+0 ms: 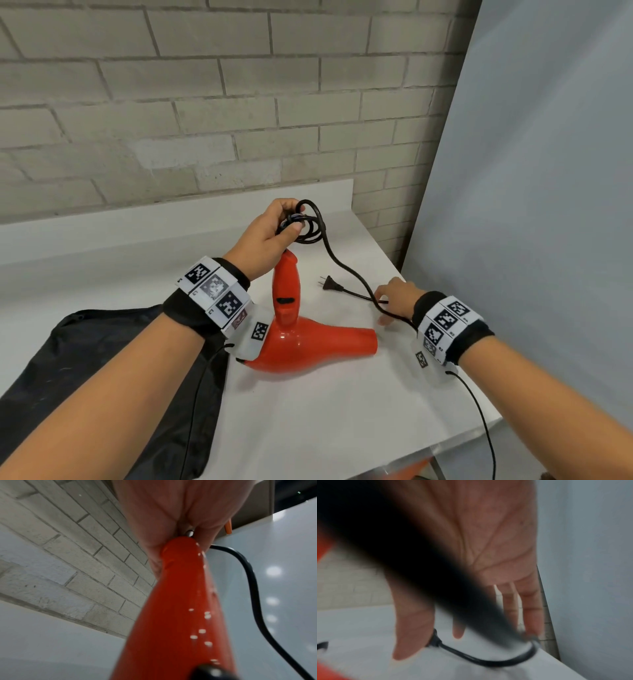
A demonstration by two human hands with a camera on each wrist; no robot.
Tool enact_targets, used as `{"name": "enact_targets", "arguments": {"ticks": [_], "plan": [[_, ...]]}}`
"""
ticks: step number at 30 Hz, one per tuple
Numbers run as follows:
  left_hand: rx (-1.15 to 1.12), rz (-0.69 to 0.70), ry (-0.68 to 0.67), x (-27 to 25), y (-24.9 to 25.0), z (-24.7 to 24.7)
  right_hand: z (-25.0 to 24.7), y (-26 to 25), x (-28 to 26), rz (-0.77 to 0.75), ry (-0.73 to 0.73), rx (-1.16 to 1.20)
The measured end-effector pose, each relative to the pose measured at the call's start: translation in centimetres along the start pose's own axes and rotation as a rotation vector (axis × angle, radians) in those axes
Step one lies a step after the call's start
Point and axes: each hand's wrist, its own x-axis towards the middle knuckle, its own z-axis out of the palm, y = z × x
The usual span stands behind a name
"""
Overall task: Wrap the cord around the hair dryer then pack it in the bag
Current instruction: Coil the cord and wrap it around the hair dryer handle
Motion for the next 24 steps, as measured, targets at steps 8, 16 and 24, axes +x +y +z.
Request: {"name": "enact_targets", "arguments": {"ticks": [8, 16, 24], "plan": [[-0.08, -0.016, 0.035, -0.3, 0.5, -0.1, 1.2, 0.3, 2.1, 0.059, 0.024, -0.032], [-0.137, -0.021, 0.085, -0.5, 0.8, 0.0, 2.3, 0.6, 2.2, 0.086, 0.049, -0.024], [-0.169, -0.03, 0.121, -0.5, 1.3, 0.4, 1.5, -0.1, 2.4, 0.021, 0.024, 0.04]]}}
